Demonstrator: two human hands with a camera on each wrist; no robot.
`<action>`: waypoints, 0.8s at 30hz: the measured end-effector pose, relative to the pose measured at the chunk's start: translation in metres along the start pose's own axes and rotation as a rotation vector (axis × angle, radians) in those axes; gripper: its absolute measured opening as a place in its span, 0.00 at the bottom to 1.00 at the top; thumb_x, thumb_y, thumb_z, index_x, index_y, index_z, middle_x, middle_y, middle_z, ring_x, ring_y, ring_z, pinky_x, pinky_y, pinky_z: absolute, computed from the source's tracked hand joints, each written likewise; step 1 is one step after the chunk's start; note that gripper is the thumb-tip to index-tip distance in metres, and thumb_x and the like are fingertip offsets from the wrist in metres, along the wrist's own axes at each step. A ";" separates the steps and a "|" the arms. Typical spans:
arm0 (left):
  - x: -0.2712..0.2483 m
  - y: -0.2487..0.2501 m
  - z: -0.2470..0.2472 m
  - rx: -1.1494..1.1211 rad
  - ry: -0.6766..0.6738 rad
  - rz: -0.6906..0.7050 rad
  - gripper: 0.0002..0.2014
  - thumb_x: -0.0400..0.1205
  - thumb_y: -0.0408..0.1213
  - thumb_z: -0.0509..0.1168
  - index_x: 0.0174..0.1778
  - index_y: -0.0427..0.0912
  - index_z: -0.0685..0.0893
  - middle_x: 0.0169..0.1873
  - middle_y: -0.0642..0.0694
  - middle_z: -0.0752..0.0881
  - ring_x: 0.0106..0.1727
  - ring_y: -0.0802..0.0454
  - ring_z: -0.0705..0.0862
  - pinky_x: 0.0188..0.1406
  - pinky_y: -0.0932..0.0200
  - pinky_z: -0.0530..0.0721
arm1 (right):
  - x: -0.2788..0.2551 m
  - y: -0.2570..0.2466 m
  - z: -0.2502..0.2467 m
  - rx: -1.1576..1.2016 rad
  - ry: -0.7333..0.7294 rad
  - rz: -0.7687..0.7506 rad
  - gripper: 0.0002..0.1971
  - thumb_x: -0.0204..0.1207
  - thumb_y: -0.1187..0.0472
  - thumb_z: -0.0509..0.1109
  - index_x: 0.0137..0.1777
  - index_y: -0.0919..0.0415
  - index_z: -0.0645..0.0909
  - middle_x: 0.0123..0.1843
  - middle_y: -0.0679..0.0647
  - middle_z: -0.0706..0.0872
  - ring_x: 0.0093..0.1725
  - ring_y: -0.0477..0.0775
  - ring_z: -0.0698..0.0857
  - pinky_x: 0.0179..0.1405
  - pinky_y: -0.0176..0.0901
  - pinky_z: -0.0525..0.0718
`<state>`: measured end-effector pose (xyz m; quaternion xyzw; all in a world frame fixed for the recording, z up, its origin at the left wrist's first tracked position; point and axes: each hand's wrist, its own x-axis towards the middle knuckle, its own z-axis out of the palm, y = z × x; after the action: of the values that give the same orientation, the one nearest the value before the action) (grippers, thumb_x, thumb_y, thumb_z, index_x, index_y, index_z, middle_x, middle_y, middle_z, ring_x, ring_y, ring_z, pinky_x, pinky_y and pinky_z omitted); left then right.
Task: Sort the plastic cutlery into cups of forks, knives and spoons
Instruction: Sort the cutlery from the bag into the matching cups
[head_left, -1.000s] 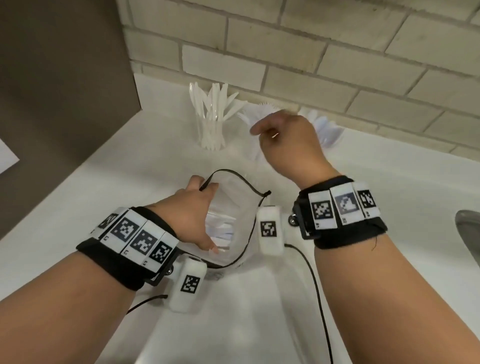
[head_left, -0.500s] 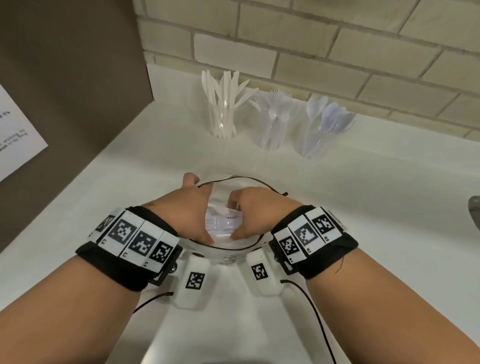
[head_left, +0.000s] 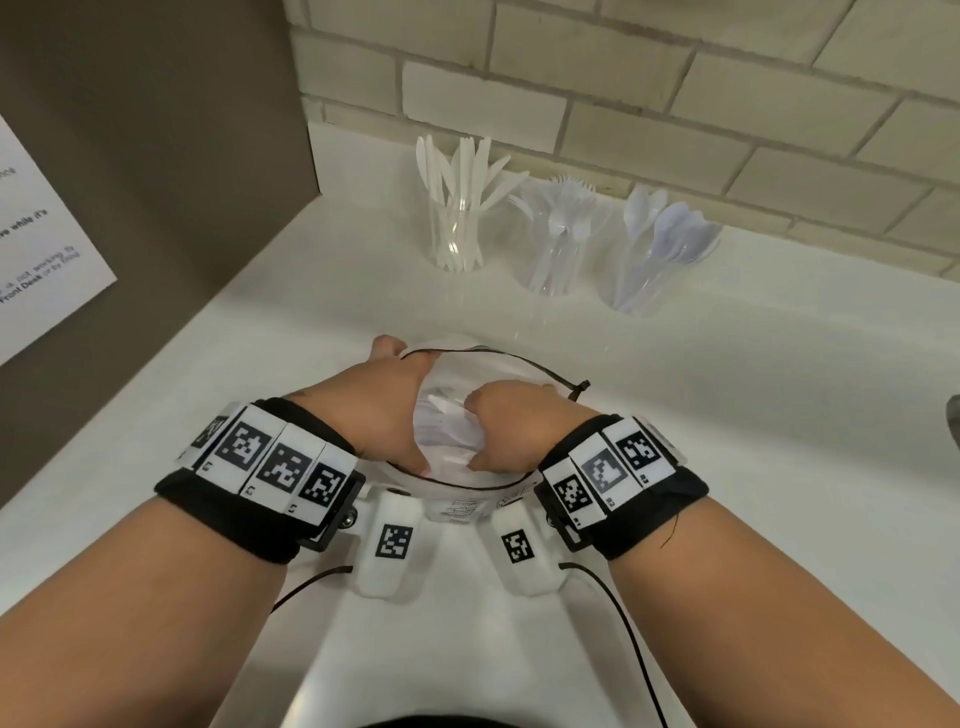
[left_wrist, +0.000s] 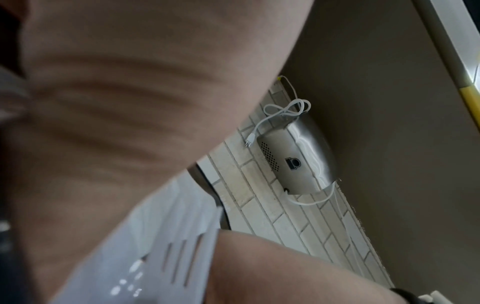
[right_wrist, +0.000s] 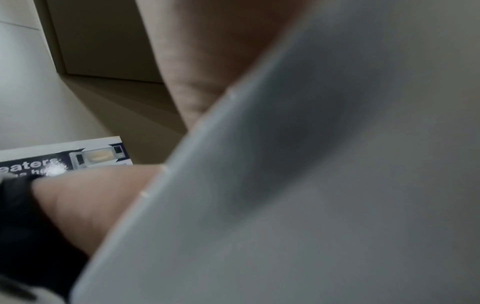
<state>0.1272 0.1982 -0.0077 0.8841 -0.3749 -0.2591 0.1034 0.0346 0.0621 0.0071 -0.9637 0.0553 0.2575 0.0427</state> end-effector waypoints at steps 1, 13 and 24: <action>0.000 -0.002 0.000 0.012 -0.002 -0.010 0.59 0.57 0.48 0.83 0.81 0.58 0.54 0.74 0.45 0.54 0.61 0.46 0.81 0.61 0.57 0.81 | 0.000 0.002 0.000 0.009 0.009 -0.005 0.20 0.74 0.48 0.71 0.61 0.59 0.77 0.57 0.53 0.82 0.58 0.58 0.81 0.59 0.53 0.79; 0.002 -0.009 -0.010 -0.059 0.033 -0.050 0.38 0.56 0.50 0.78 0.63 0.63 0.73 0.58 0.50 0.78 0.58 0.51 0.80 0.50 0.58 0.83 | -0.016 0.026 -0.003 0.524 0.171 -0.090 0.19 0.73 0.61 0.69 0.64 0.56 0.75 0.52 0.50 0.82 0.51 0.53 0.82 0.48 0.41 0.79; -0.002 0.014 -0.010 -0.140 0.082 0.078 0.33 0.67 0.44 0.67 0.70 0.50 0.70 0.68 0.44 0.70 0.59 0.45 0.80 0.58 0.49 0.84 | -0.007 0.011 -0.012 0.779 0.397 -0.167 0.24 0.72 0.64 0.71 0.68 0.60 0.73 0.56 0.56 0.84 0.55 0.55 0.83 0.55 0.47 0.81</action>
<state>0.1229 0.1901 0.0072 0.8693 -0.3856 -0.2438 0.1902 0.0336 0.0506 0.0206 -0.9078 0.0771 0.0230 0.4117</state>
